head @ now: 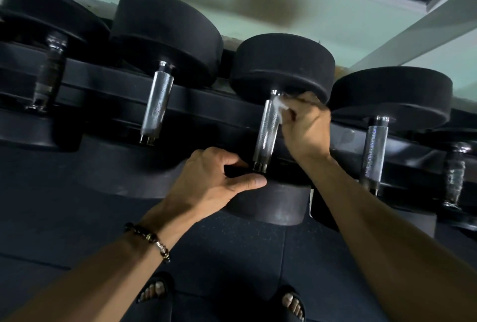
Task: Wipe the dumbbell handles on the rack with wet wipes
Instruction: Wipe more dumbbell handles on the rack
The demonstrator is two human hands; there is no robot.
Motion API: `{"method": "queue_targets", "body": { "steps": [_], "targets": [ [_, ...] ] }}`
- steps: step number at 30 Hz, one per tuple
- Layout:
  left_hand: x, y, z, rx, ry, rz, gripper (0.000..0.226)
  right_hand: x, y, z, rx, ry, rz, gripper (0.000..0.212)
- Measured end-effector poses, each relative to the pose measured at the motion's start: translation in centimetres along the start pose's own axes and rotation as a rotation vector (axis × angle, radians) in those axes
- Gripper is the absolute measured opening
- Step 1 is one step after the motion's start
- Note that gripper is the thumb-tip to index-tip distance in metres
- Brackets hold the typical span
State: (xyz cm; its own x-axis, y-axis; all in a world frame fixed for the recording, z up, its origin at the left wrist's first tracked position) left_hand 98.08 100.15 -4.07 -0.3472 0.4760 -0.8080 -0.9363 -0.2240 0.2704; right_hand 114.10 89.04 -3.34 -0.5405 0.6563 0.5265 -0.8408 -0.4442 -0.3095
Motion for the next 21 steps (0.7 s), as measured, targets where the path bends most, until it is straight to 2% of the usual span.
{"method": "queue_targets", "body": {
  "steps": [1, 3, 5, 8, 10, 13, 14, 16, 18, 20, 21],
  "targets": [
    [0.0, 0.0, 0.0, -0.001, -0.006, 0.0, 0.056, 0.0, -0.2, -0.1, -0.056, 0.018, -0.033, 0.026],
    [0.1, 0.0, 0.0, -0.005, -0.03, 0.003, 0.059, -0.1, 0.9, -0.4, -0.044, 0.036, -0.04, 0.03],
    [0.4, 0.0, 0.0, -0.024, -0.042, -0.009, 0.064, 0.0, 2.5, -0.3, 0.09, -0.016, 0.095, 0.027],
    [1.0, -0.1, -0.2, -0.035, -0.084, -0.022, 0.073, -0.2, 3.0, 0.0, 0.418, 0.011, 0.241, 0.027],
    [1.3, -0.2, -0.3, -0.037, -0.083, -0.006, 0.073, -0.3, 1.7, -0.3, 0.39, 0.05, 0.23, 0.025],
    [1.2, -0.1, -0.3, -0.046, -0.05, -0.003, 0.07, -0.5, 0.6, -0.4, 0.201, -0.064, 0.051, 0.021],
    [1.2, -0.1, -0.3, -0.04, -0.048, -0.005, 0.07, -0.6, 0.8, -0.5, 0.218, -0.093, 0.027, 0.02],
    [1.4, -0.2, -0.4, -0.034, -0.047, -0.003, 0.071, -0.2, 1.9, -0.9, 0.481, -0.091, 0.09, 0.024],
    [1.5, -0.1, -0.3, -0.049, -0.055, -0.007, 0.07, 1.0, 3.6, -1.5, 0.803, -0.043, 0.266, 0.031],
    [1.3, -0.1, -0.3, -0.063, -0.052, -0.01, 0.067, 1.5, 3.8, -2.0, 0.949, -0.005, 0.364, 0.03],
    [1.2, 0.0, -0.3, -0.063, -0.05, -0.007, 0.066, 1.5, 3.1, -2.2, 0.941, -0.003, 0.36, 0.025]
  ]
}}
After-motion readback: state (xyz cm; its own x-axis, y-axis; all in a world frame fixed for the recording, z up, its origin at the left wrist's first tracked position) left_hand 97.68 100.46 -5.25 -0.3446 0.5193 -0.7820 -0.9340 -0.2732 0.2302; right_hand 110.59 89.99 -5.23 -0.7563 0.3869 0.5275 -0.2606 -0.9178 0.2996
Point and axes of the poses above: each hand's wrist, its own y-axis away from the middle knuckle, its own z-axis out of the back of the hand, x = y × z, the point moved 6 cm from there along -y, towards the middle knuckle, and after that the axes turned 3 degrees about -z, right-handed, at the moved point
